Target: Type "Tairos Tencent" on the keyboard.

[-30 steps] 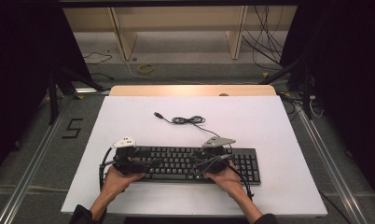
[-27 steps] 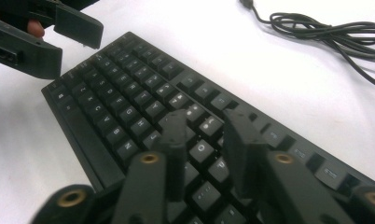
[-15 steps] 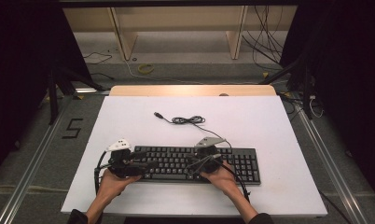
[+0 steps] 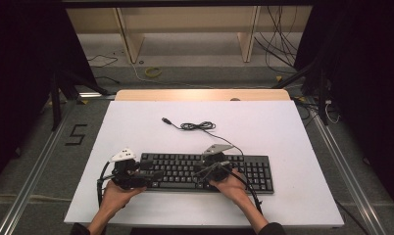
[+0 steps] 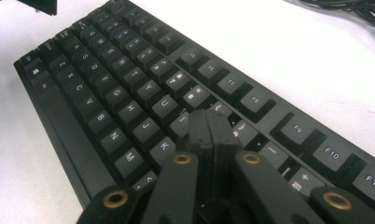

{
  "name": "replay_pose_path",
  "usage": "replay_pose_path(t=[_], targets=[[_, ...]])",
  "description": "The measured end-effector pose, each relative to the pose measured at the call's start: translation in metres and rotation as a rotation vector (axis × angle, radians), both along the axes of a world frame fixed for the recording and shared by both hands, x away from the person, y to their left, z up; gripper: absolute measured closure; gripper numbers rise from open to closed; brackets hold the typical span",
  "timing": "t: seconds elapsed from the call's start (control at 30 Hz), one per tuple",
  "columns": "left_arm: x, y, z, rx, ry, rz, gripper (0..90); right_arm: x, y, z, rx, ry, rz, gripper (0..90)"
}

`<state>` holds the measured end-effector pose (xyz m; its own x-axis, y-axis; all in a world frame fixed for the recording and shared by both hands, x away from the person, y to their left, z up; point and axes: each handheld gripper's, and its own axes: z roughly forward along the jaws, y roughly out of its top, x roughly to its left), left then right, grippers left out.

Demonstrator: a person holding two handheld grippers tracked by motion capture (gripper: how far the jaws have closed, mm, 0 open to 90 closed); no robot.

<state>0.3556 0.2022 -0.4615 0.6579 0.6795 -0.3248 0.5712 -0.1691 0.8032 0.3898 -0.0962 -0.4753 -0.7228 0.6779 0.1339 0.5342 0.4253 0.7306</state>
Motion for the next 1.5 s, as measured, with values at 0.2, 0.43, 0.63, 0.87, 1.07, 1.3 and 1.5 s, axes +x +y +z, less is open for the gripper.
replay_pose_path(t=[0.2, 0.43, 0.63, 0.87, 1.07, 1.3, 1.5], targets=[[-0.001, 0.002, -0.001, -0.003, 0.002, 0.006, 29.9, 0.0, 0.001, -0.002, -0.008, 0.002, 0.002, 90.0], [0.0, 0.003, -0.002, -0.003, 0.001, 0.017, 30.3, 0.0, 0.002, -0.004, -0.024, -0.003, -0.001, 90.0], [0.002, 0.006, -0.003, 0.004, -0.003, 0.023, 30.9, -0.001, 0.0, -0.002, -0.001, 0.002, -0.01, 88.7], [0.003, 0.007, -0.005, 0.008, 0.001, 0.029, 32.8, -0.005, -0.007, 0.008, 0.075, -0.017, -0.019, 81.4], [0.003, 0.006, -0.006, 0.029, 0.0, 0.016, 38.9, -0.012, -0.01, 0.014, 0.087, -0.031, -0.007, 72.2], [0.004, 0.004, -0.007, 0.066, 0.033, 0.005, 54.6, -0.02, -0.013, 0.018, 0.109, -0.037, 0.014, 58.5], [0.006, 0.001, -0.008, 0.101, 0.042, 0.007, 66.7, -0.028, -0.011, 0.02, 0.12, -0.038, 0.034, 49.8]])
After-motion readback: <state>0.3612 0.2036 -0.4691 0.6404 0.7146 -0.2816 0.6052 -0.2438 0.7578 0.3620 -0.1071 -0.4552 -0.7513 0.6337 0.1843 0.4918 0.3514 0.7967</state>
